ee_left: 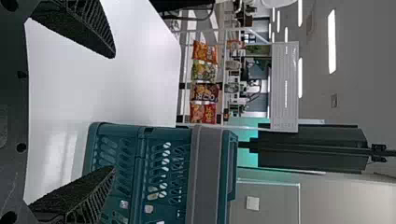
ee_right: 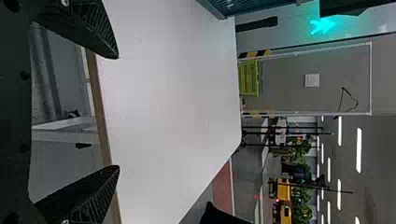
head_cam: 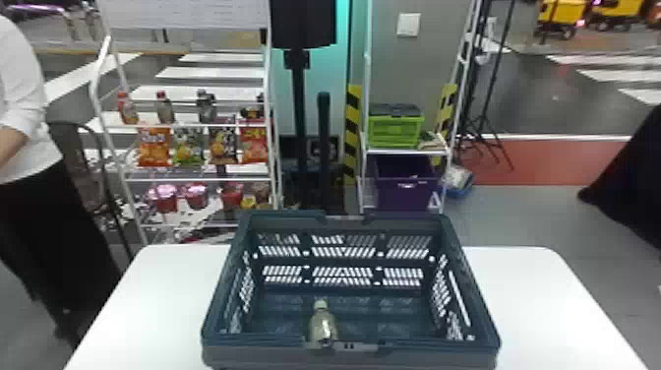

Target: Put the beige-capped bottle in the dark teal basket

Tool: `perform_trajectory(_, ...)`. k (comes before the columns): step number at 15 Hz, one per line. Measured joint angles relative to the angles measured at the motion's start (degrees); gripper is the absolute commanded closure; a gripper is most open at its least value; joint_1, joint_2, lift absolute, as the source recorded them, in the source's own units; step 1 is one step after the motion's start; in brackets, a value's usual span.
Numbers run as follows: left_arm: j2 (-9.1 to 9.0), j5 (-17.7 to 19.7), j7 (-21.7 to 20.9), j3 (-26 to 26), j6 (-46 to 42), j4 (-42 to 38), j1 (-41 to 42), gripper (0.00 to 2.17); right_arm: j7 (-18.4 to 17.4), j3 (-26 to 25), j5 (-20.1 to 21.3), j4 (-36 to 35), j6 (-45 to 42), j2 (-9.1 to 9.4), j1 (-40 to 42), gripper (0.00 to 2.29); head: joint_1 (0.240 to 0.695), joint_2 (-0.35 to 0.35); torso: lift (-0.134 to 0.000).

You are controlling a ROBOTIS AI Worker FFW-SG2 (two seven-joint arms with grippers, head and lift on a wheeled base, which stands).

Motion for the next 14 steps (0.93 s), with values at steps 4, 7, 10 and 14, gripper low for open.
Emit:
perform_trajectory(4, 0.43, -0.01, -0.03, -1.07, 1.77, -1.59, -0.77, 0.0, 0.0, -0.06, -0.32, -3.42, -0.03, 0.61, 0.75, 0.03, 0.499, 0.0, 0.0)
perform_trajectory(7, 0.84, -0.03, -0.14, -1.68, 2.74, -2.68, -0.96, 0.0, 0.0, -0.19, -0.82, -4.57, -0.8, 0.95, 1.4, 0.02, 0.499, 0.0, 0.0)
perform_trajectory(10, 1.41, -0.02, -0.02, -1.96, 2.98, -4.61, -1.03, 0.0, 0.0, -0.17, -0.99, -7.06, -1.83, 1.05, 2.04, 0.02, 0.499, 0.0, 0.0)
perform_trajectory(14, 1.87, -0.13, -0.55, -2.12, 2.65, -6.76, -1.67, 0.0, 0.0, 0.1, -0.38, -18.67, 1.39, 1.05, 4.37, 0.02, 0.499, 0.0, 0.0)
